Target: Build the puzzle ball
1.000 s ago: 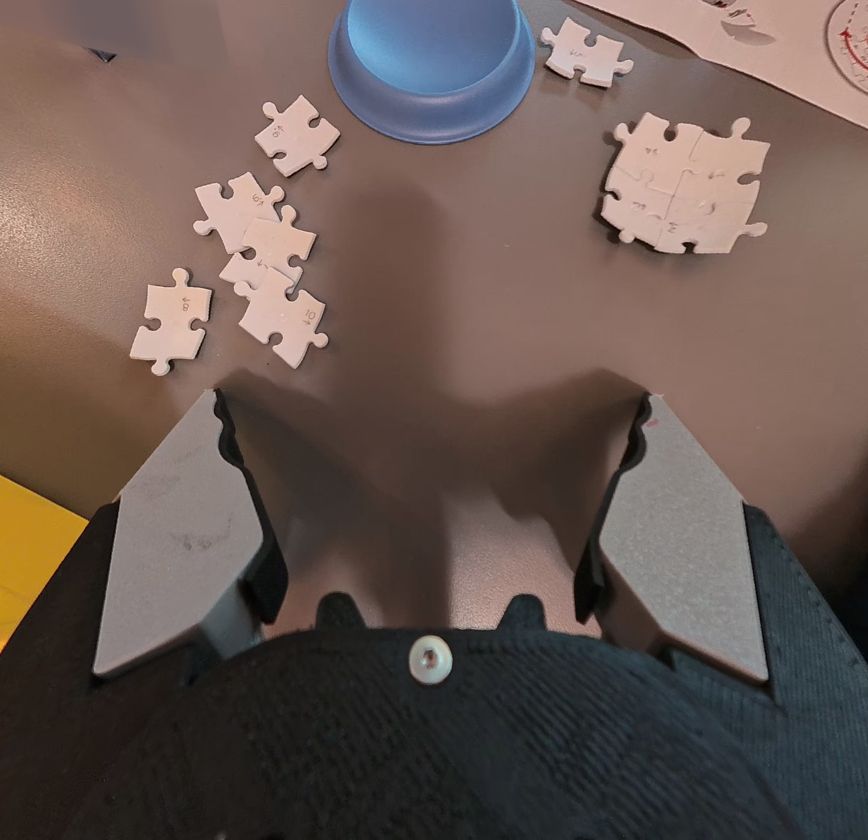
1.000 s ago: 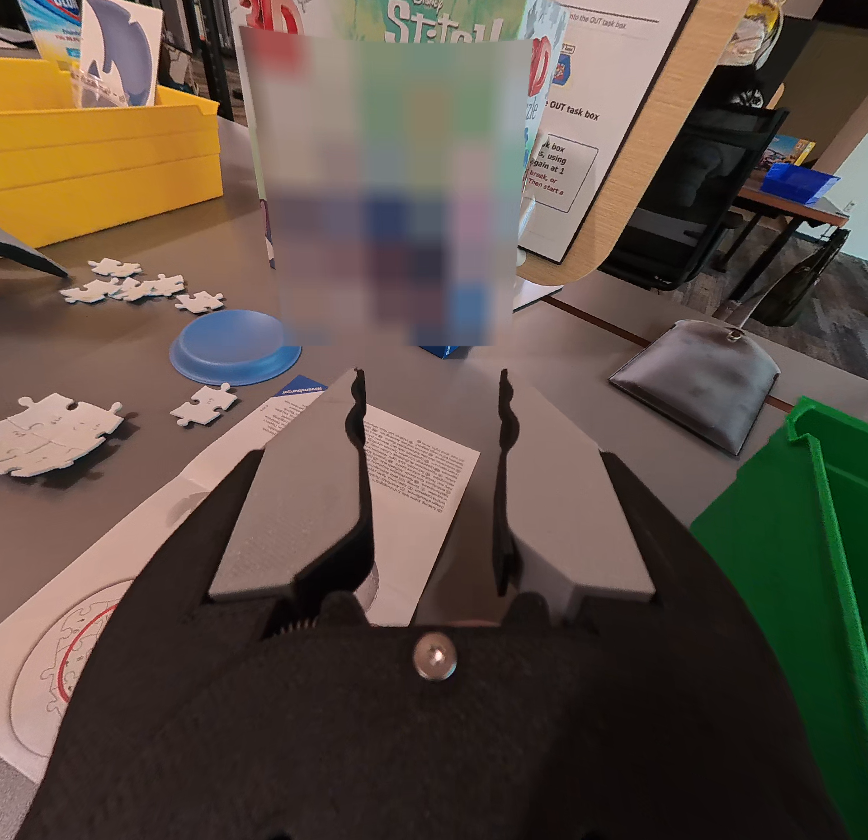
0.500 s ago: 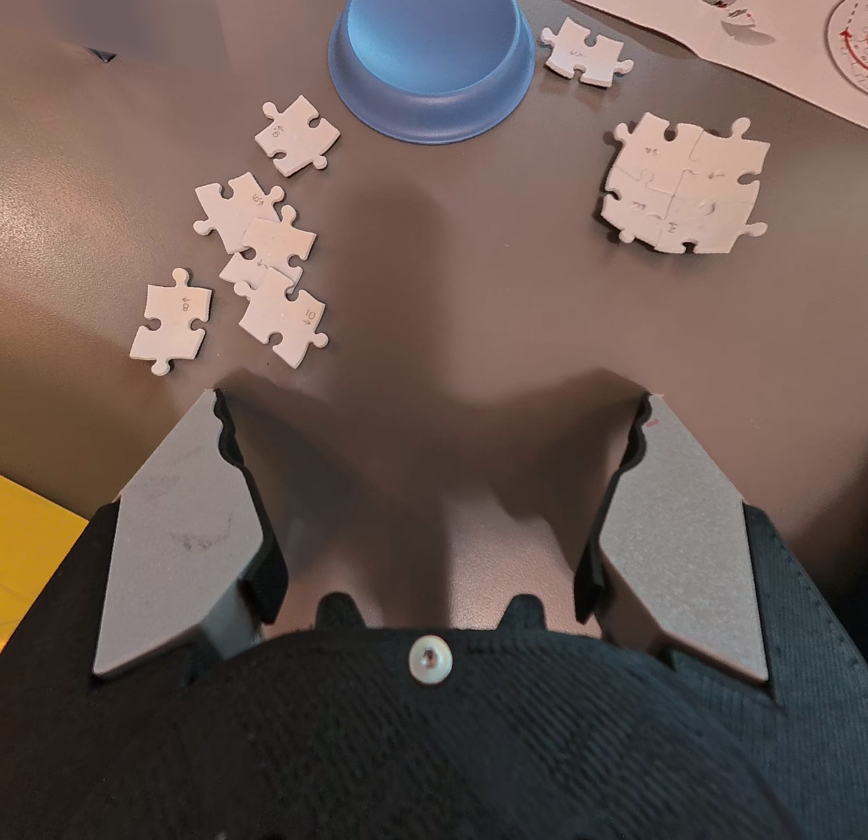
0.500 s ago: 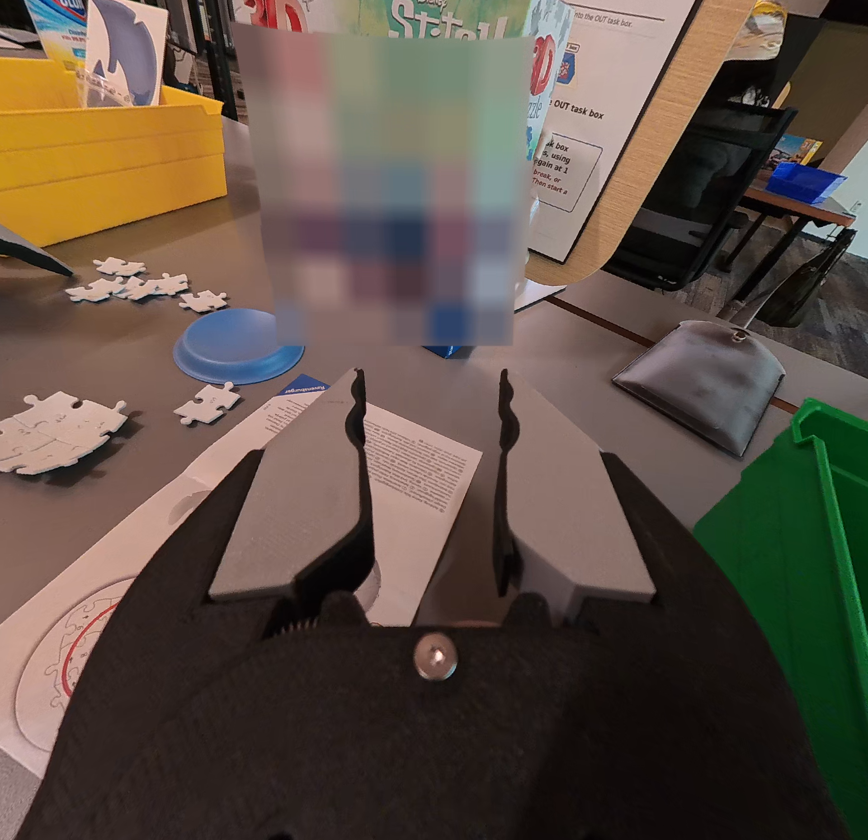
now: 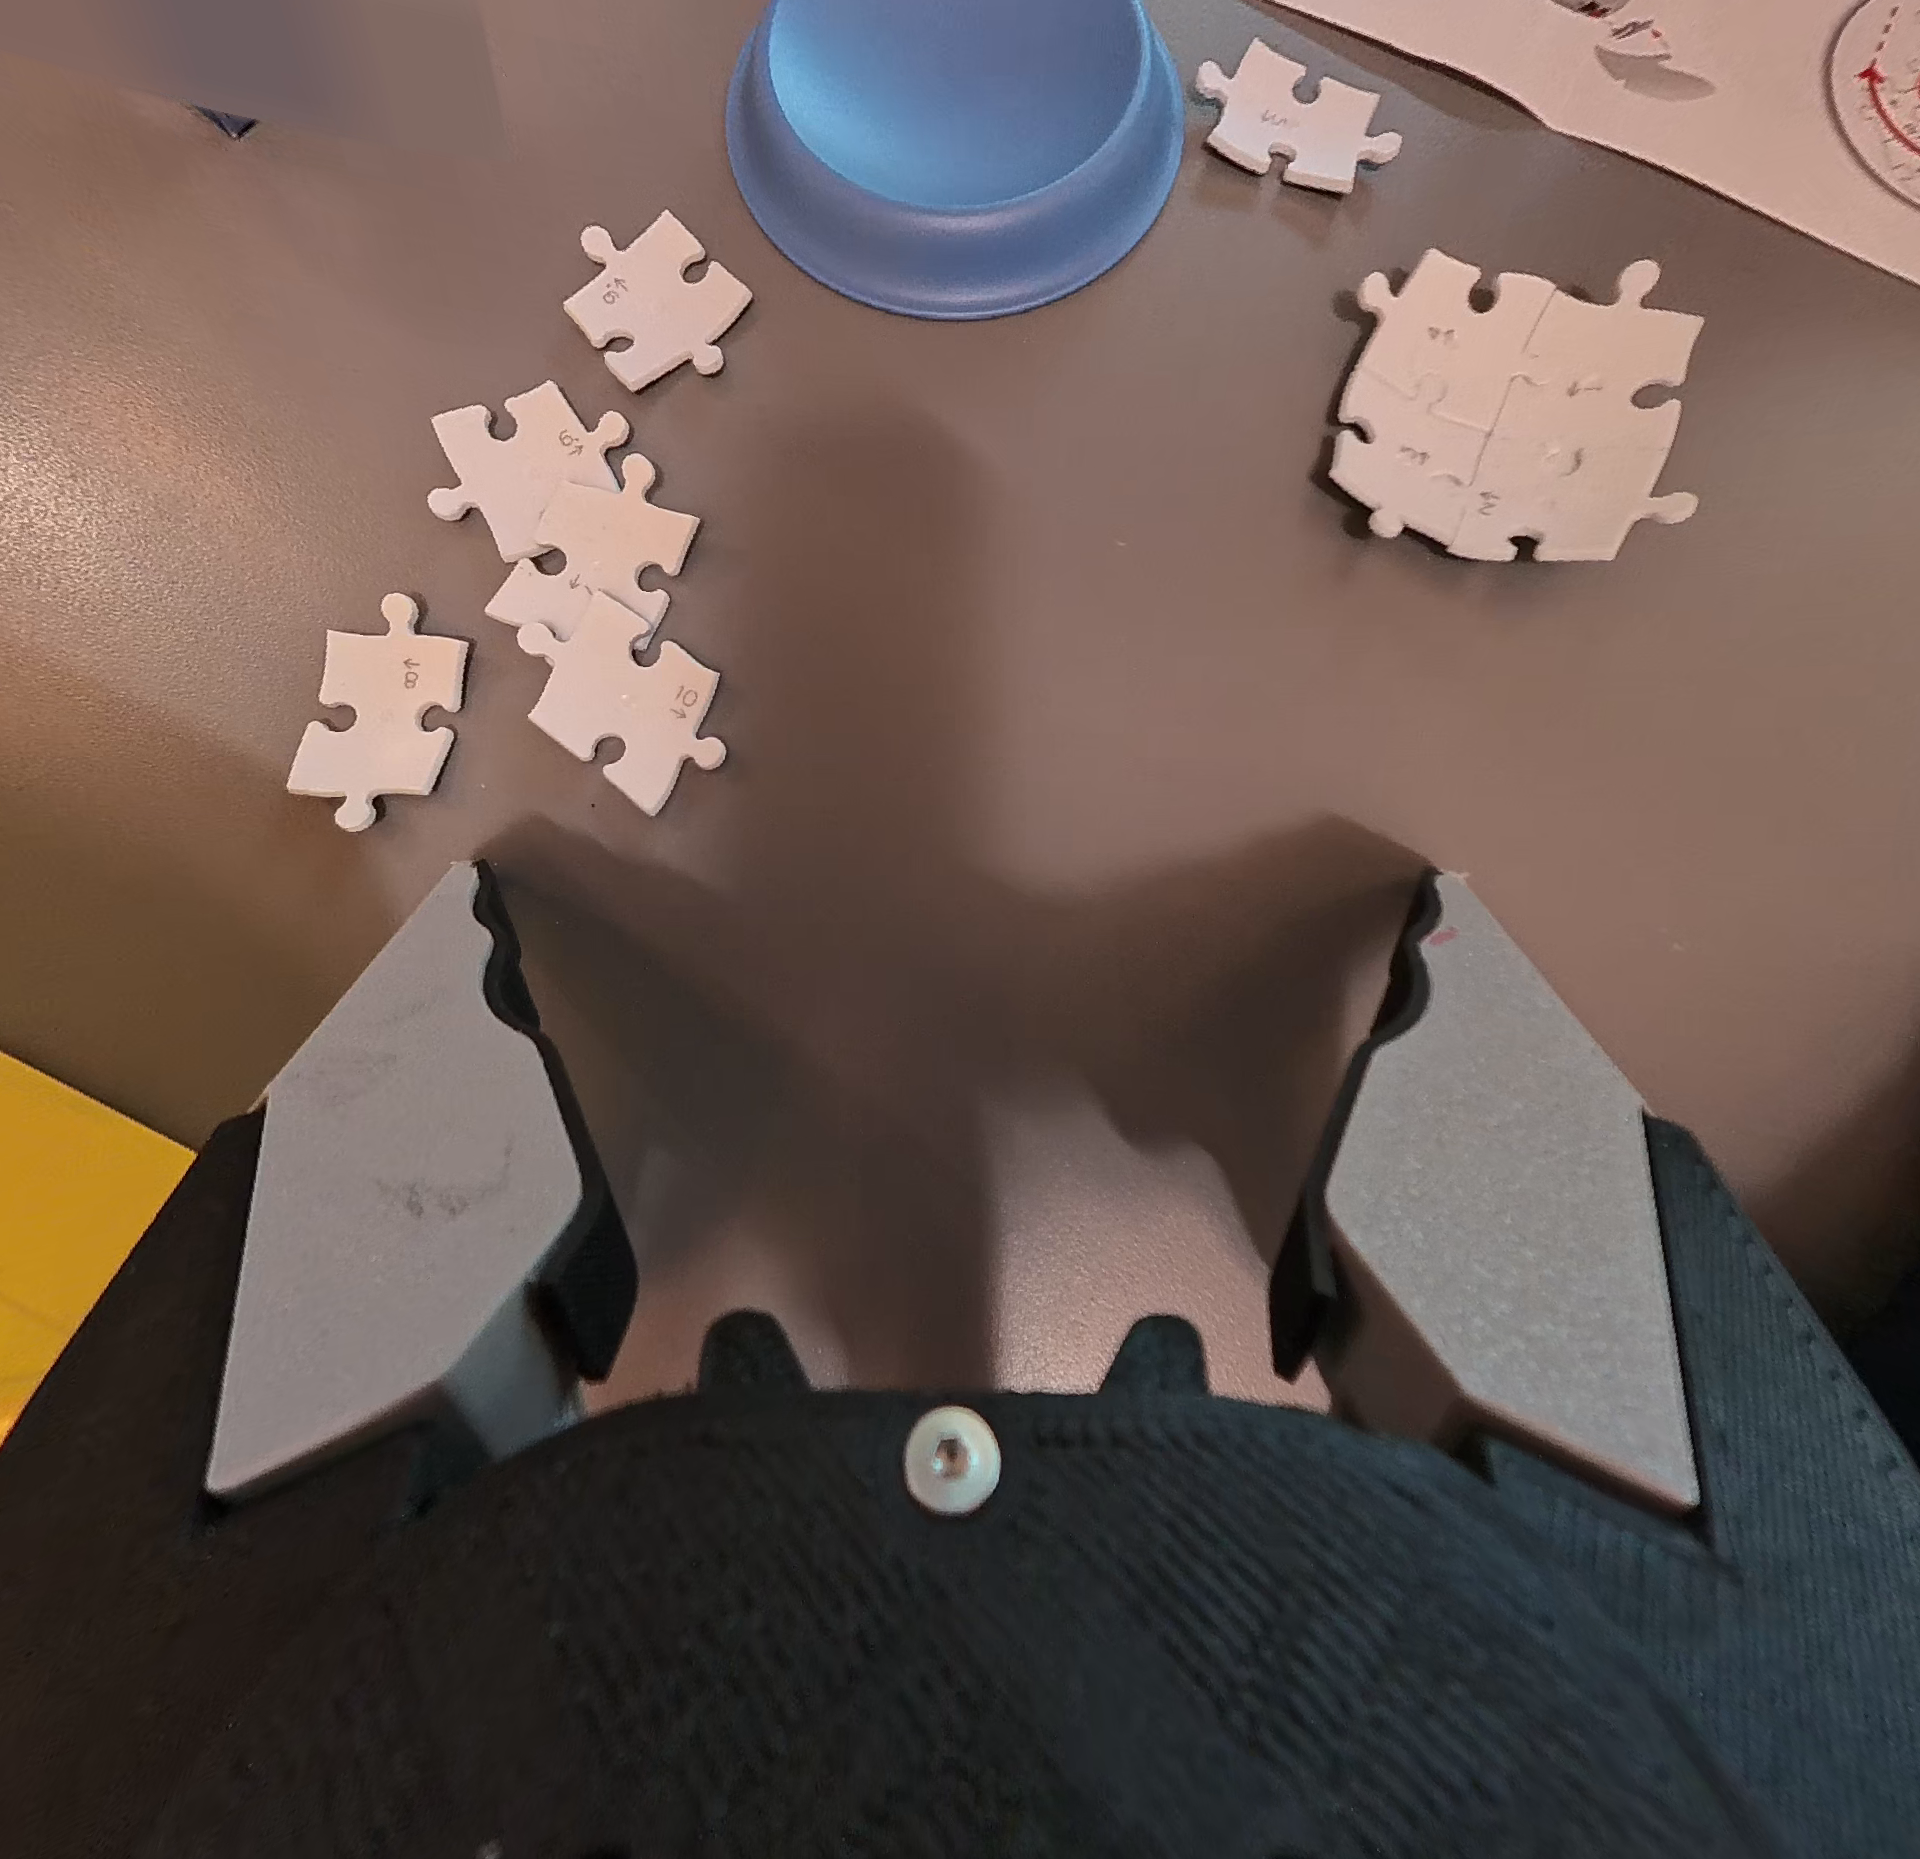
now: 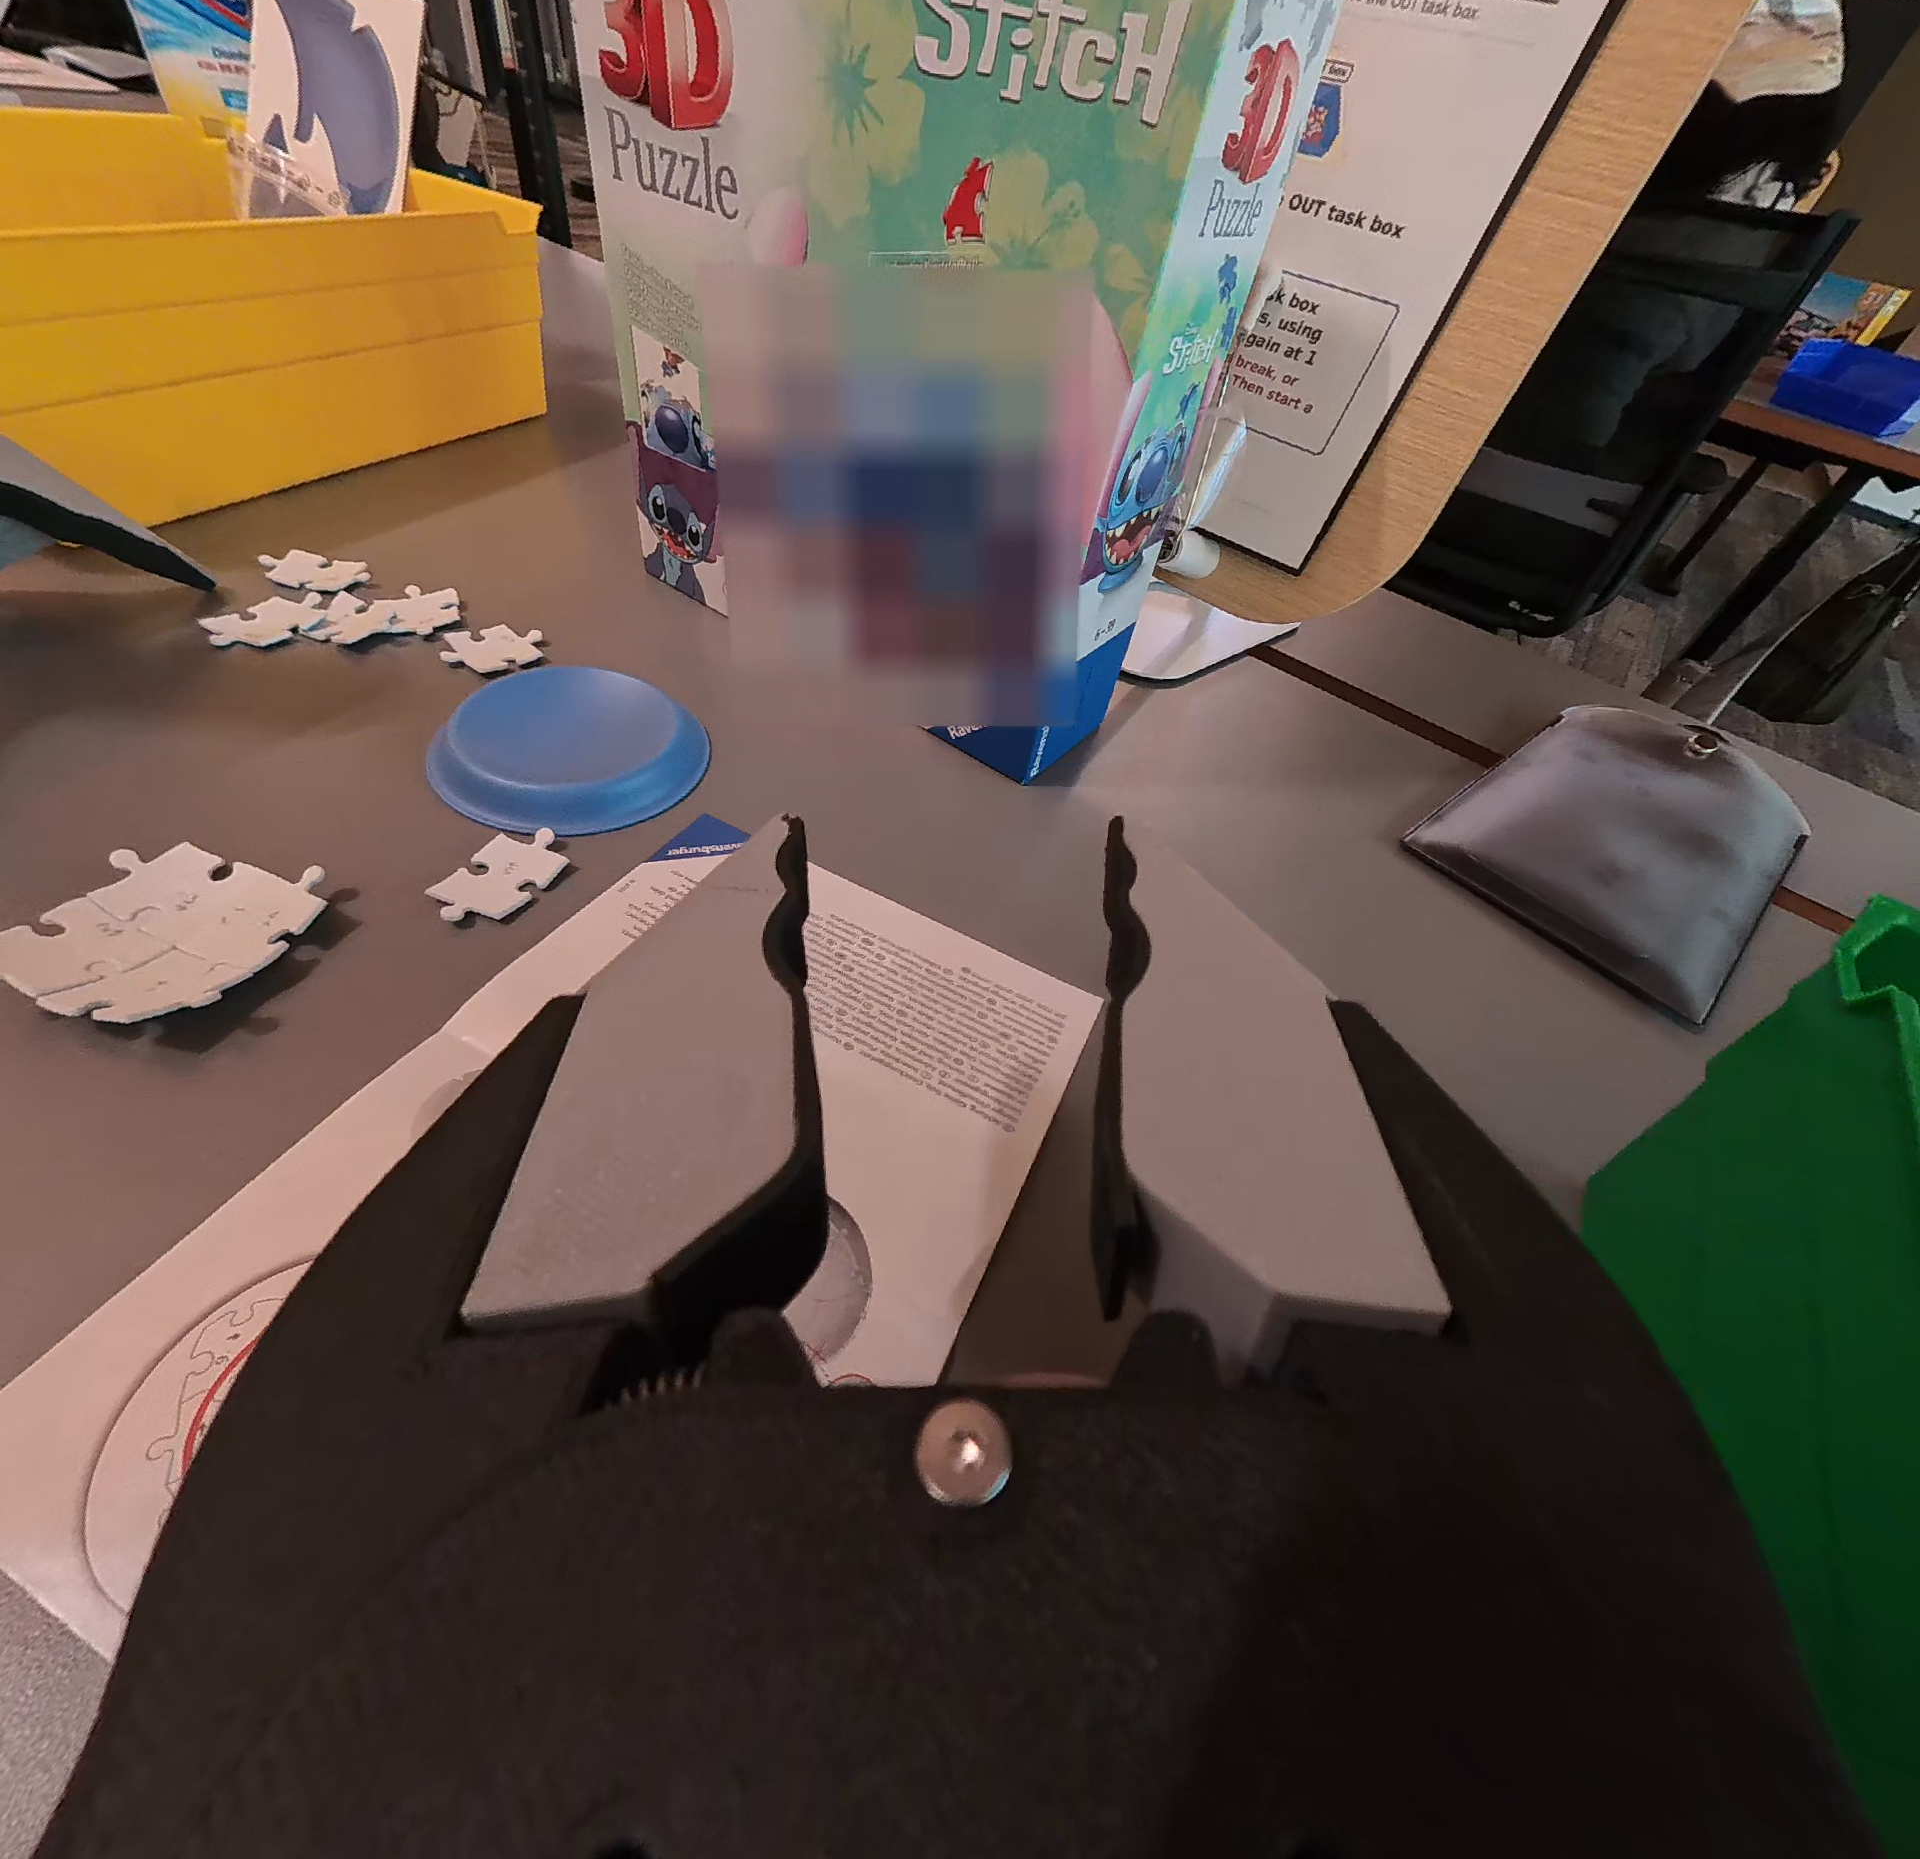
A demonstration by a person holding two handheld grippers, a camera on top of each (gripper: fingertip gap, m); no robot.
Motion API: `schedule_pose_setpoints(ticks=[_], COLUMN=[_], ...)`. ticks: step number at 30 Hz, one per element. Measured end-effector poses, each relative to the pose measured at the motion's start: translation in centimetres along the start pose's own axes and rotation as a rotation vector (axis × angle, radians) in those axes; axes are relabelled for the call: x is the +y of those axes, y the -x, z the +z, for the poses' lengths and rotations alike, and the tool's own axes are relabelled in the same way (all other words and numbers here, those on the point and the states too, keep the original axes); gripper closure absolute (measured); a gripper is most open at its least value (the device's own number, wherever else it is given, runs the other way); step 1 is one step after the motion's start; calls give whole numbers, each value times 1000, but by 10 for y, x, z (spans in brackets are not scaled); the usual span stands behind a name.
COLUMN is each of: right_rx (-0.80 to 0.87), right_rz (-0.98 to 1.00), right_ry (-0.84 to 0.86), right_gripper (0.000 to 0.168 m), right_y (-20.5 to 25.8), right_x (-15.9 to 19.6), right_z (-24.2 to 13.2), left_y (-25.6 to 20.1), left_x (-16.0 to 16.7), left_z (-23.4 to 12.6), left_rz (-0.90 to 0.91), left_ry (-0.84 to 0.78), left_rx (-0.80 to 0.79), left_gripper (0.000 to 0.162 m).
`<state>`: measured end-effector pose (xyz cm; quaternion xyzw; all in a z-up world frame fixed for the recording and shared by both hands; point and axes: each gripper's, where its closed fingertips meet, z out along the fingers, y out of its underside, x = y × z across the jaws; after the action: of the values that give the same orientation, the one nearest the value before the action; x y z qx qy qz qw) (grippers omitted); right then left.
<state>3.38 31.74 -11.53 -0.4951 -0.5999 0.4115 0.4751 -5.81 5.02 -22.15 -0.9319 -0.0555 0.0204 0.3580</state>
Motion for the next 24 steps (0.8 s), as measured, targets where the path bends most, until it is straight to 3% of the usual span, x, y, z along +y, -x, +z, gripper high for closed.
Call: schedule_pose_setpoints(ticks=[13,18,24], right_rx=[-212,-518,-595], right_rz=[-45,-66,-78], right_ry=[26,221,395], right_gripper=[114,115,113], right_y=[53,111,121], right_x=[-6,21,46], right_z=[15,33,59], left_y=[0,0,0], left_x=[0,0,0], left_z=[0,0,0], left_rz=[0,0,0], left_ry=[0,0,0], left_rx=[0,0,0], left_gripper=[3,4,4])
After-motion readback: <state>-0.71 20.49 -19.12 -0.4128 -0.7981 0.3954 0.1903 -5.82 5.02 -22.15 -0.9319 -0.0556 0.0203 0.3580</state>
